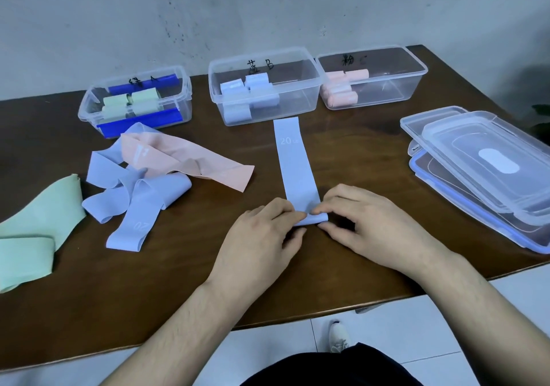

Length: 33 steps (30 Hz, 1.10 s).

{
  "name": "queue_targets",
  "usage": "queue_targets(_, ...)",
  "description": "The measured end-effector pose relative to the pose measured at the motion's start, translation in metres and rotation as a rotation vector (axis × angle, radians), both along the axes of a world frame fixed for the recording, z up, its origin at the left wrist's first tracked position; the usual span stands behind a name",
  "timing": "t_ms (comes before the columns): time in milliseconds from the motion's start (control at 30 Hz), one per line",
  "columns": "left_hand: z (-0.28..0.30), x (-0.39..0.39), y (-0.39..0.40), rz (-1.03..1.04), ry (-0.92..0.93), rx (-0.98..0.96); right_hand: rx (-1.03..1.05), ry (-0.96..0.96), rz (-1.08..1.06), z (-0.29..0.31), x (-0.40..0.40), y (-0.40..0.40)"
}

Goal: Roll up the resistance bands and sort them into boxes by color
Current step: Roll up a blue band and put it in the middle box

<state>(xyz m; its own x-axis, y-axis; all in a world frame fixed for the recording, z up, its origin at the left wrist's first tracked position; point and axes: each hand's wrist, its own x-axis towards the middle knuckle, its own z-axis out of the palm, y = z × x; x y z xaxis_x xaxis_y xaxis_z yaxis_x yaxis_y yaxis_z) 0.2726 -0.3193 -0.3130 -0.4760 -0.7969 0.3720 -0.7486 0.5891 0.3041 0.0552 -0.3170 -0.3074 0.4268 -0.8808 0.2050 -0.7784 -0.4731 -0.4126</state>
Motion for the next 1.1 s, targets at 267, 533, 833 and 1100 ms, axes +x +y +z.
queue_targets(267, 0.007, -0.008, -0.006, 0.02, -0.043, 0.057, 0.016, 0.038, 0.031, 0.003, 0.0, -0.008)
queue_targets(533, 0.012, -0.008, 0.007, -0.007, -0.043, 0.088, 0.034, 0.081, 0.057, 0.01, -0.004, 0.006)
queue_targets(833, 0.013, -0.009, 0.014, 0.024, 0.0, 0.169, 0.044, 0.032, 0.04, 0.011, -0.003, 0.016)
queue_targets(1100, 0.014, -0.009, 0.011, 0.007, 0.032, 0.194, 0.08, 0.024, 0.038, 0.012, -0.002, 0.01)
